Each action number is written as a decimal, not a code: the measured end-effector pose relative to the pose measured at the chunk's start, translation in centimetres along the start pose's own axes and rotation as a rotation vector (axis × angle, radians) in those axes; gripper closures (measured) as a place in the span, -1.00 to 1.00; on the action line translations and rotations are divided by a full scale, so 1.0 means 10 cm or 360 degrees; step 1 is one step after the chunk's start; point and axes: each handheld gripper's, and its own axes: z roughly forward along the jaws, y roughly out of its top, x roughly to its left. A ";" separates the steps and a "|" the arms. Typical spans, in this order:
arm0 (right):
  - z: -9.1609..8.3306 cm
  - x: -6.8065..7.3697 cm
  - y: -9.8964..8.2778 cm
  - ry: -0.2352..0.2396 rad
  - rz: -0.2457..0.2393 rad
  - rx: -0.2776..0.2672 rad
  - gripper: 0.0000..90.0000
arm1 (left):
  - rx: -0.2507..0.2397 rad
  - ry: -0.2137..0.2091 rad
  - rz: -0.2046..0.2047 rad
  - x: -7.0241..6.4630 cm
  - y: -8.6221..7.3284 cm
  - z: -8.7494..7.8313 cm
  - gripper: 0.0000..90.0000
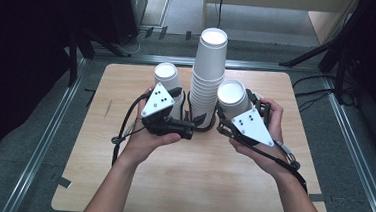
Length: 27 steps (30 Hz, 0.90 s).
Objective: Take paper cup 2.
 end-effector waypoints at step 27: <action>-0.10 0.48 -0.63 0.0024 -0.0247 0.0076 -0.62 | 0.0193 -0.0038 -0.0073 -0.11 -0.68 0.02 -0.96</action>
